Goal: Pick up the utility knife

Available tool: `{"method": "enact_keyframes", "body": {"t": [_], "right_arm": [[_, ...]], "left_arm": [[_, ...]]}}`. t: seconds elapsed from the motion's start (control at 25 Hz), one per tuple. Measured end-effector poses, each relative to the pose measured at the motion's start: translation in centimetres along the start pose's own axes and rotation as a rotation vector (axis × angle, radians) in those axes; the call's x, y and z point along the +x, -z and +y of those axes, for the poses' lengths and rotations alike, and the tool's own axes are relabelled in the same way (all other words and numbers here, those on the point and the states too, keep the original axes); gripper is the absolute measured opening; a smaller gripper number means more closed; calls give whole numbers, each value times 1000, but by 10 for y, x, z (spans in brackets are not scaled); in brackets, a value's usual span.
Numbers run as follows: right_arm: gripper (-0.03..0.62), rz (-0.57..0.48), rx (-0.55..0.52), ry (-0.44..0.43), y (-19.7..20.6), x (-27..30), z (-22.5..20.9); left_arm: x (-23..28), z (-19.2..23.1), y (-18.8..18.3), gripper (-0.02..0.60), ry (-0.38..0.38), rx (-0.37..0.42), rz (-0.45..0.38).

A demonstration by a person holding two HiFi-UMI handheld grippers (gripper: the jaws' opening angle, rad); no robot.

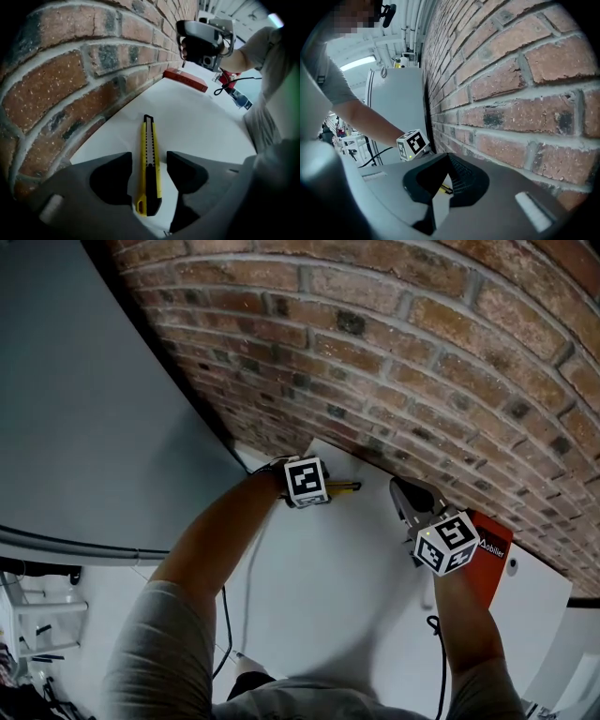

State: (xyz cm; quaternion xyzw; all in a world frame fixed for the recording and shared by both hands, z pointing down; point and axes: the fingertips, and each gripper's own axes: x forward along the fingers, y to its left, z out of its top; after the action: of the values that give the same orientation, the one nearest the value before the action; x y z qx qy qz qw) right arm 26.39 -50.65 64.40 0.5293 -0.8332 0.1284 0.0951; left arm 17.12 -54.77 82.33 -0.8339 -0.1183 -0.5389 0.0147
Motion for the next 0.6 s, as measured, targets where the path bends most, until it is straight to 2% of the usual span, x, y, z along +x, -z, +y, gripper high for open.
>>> {"method": "enact_keyframes", "body": {"t": [0.08,0.16,0.32,0.6], "right_arm": [[9,2,4,-3,2,0,0],[9,6,7,-2,4,0,1],[9,12,6,0,4,-1,4],[9,12,-15,11,-14,-2,10]], "left_arm": [[-1,8,-1,184,-12,-44,-18],[-2,12,-2,120,-28,-53,-17],[-3,13,-1,117,-51,-38,-24],[-35,11,-8,117,-72,-108,-145]]}}
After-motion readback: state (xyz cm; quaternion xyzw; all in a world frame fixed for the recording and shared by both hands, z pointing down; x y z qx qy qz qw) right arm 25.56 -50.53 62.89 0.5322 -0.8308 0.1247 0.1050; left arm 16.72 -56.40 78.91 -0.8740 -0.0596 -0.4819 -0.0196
